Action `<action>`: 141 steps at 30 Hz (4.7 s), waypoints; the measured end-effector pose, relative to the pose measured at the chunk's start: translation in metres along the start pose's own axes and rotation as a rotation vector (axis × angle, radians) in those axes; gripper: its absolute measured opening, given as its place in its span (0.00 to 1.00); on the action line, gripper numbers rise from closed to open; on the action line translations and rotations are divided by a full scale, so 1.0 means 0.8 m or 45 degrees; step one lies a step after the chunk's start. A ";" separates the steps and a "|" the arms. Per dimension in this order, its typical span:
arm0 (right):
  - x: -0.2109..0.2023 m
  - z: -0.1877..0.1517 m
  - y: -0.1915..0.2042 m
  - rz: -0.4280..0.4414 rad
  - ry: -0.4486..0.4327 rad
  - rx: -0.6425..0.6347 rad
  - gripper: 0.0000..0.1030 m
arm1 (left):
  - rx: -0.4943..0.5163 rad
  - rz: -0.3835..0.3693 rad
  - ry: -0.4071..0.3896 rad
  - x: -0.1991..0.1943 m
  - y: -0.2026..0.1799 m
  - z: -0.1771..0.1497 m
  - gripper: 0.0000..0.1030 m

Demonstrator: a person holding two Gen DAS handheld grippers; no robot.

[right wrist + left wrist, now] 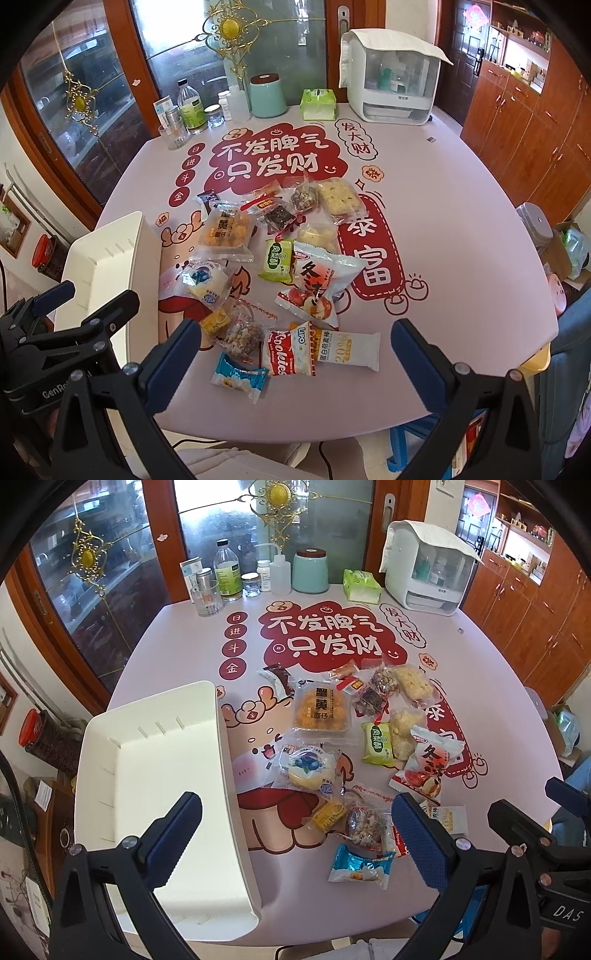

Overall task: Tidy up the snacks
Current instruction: 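Move both tools toward the snack pile on the table, then grasp the clear pastry-ball bag with the left tool while the right tool grasps the white chip bag, then carry both bags over the white tray and release them inside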

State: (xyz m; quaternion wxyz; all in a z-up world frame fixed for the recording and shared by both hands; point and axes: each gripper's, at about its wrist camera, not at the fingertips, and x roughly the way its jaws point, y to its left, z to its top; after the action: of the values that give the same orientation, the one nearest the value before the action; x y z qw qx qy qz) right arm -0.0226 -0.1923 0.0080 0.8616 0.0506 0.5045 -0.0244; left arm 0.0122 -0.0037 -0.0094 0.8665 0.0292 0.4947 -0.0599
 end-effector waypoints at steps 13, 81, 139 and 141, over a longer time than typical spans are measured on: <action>0.009 0.000 0.022 -0.061 0.001 0.036 1.00 | 0.082 -0.046 0.019 0.017 0.010 0.017 0.99; 0.269 0.036 -0.076 0.225 0.333 0.104 0.53 | -0.015 0.029 0.581 0.361 -0.061 0.125 0.85; 0.060 0.053 0.274 0.590 0.184 -0.489 0.53 | -0.353 0.347 0.066 0.014 0.233 -0.048 0.79; 0.067 0.052 0.282 0.593 0.205 -0.486 0.53 | -0.361 0.358 0.071 0.015 0.239 -0.053 0.79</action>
State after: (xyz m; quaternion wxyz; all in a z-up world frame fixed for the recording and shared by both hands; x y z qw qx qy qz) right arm 0.0607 0.0274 -0.0041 0.7953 0.0037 0.5413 0.2730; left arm 0.0070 0.1894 -0.0427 0.8476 -0.0228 0.5132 0.1326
